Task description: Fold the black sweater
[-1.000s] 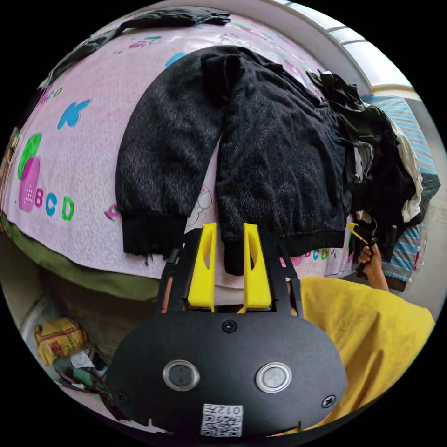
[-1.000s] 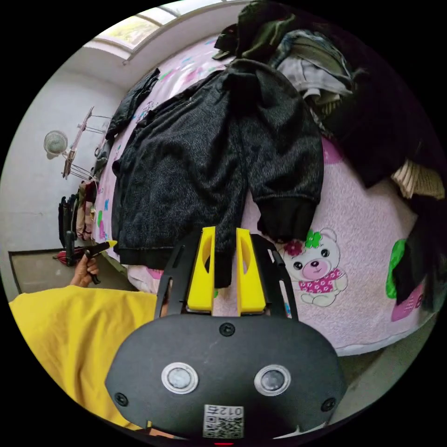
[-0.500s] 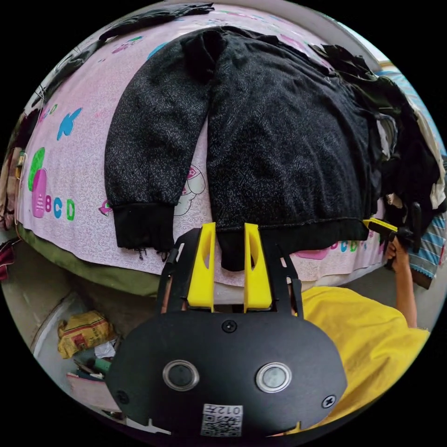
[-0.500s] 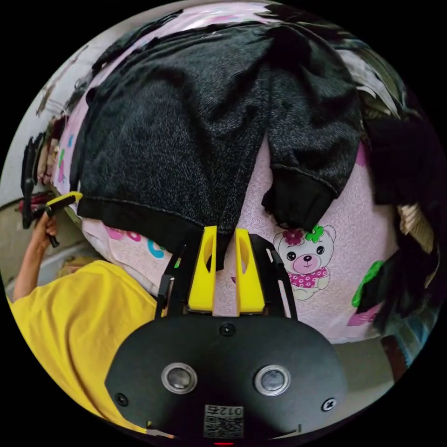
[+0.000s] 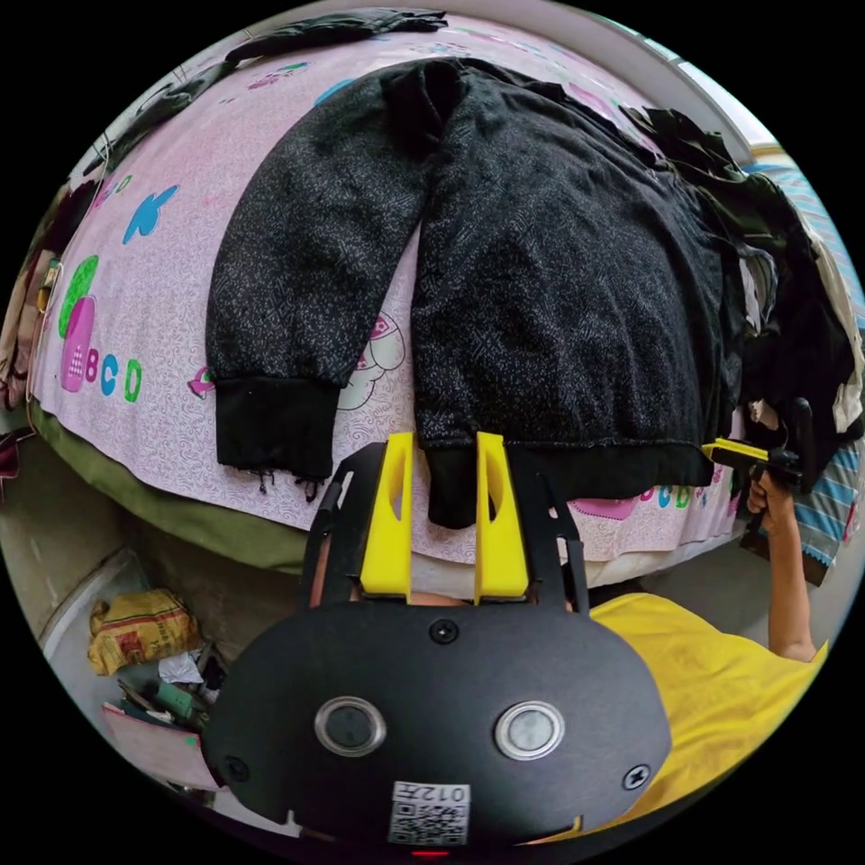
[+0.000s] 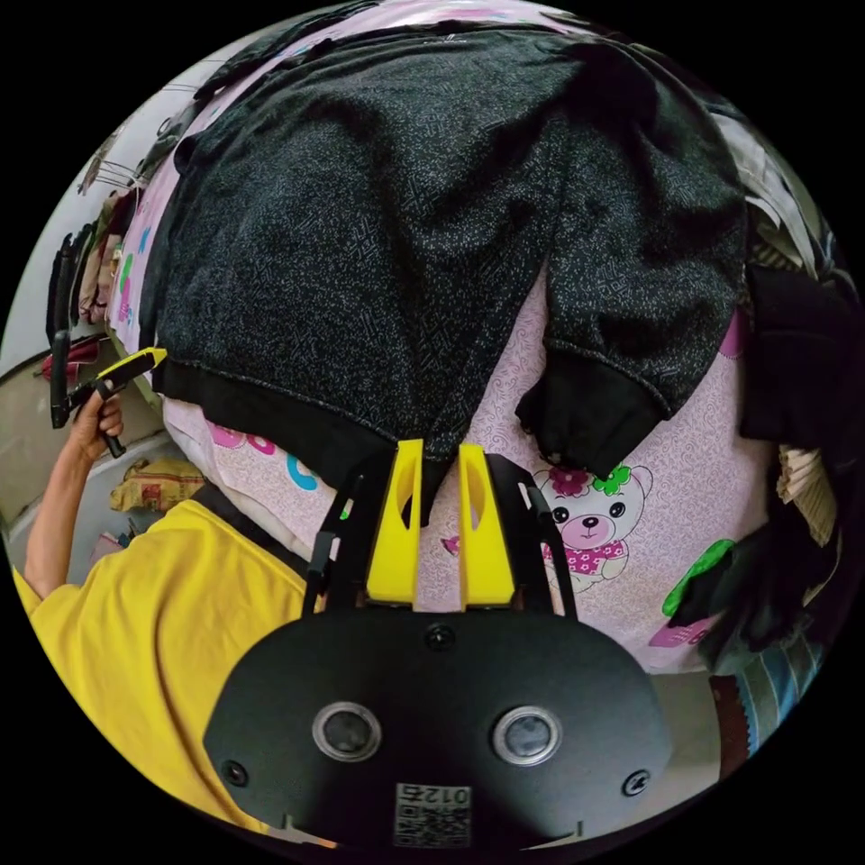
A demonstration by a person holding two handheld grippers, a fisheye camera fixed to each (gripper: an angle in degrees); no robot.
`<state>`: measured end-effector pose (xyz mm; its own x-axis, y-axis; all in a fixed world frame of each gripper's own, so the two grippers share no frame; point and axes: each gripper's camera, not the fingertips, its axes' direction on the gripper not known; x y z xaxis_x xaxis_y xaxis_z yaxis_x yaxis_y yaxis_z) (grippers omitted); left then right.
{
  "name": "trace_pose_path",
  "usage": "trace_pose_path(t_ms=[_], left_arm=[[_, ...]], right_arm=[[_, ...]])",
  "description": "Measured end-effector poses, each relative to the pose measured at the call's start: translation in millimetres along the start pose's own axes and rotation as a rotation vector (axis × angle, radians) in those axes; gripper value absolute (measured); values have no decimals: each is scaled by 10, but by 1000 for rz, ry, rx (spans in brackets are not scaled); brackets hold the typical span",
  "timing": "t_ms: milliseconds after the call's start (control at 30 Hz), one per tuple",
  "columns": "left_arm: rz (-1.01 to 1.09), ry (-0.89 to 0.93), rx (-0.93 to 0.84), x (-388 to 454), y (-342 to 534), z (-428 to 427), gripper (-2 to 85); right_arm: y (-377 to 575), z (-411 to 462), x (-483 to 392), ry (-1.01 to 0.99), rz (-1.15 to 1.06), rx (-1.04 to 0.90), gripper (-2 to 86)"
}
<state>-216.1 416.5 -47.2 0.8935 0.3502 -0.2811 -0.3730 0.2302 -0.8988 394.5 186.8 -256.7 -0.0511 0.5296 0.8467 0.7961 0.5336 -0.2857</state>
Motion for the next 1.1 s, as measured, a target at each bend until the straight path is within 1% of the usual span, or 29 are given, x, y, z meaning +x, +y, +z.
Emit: trace_pose_path(t_ms=[100, 267, 333, 467, 567, 667, 733, 767, 800, 867, 933, 1000, 1067, 1100], left_arm=[[73, 16, -16, -66, -92, -38, 75], [286, 43, -118, -231, -262, -103, 39], [314, 89, -157, -354, -282, -123, 31], [372, 164, -206, -674, -228, -153, 22], [363, 223, -241, -867, -153, -159, 20], [417, 271, -221, -934, -93, -207, 18], [387, 343, -169, -1026, -88, -358, 16], [354, 384, -87, -1105, -78, -531, 13], [339, 394, -40, -1143, -71, -625, 12], [194, 327, 142, -1329, -89, -971, 8], [93, 285, 216, -1423, -177, -1110, 7], [49, 239, 202, -1409, -355, -1106, 5], [52, 167, 155, -1251, -589, -994, 4], [57, 152, 145, -1200, -631, -961, 4]], right_arm=[[58, 44, 119, -20, 97, 55, 33], [324, 142, 194, -59, 261, 140, 26], [448, 212, 72, -27, 301, 131, 24], [580, 400, -224, 58, 295, 63, 25], [674, 530, -391, 99, 305, 26, 28], [735, 641, -409, 106, 328, 24, 34], [728, 661, -338, 65, 334, 20, 44], [722, 660, -317, 55, 331, 16, 47], [715, 651, -279, 42, 316, 12, 58], [727, 628, -216, 36, 297, 7, 73], [796, 584, -104, 6, 307, 28, 85], [868, 545, -7, -29, 338, 68, 85], [916, 502, 56, -4, 366, 103, 75], [920, 466, 70, 41, 371, 120, 68]])
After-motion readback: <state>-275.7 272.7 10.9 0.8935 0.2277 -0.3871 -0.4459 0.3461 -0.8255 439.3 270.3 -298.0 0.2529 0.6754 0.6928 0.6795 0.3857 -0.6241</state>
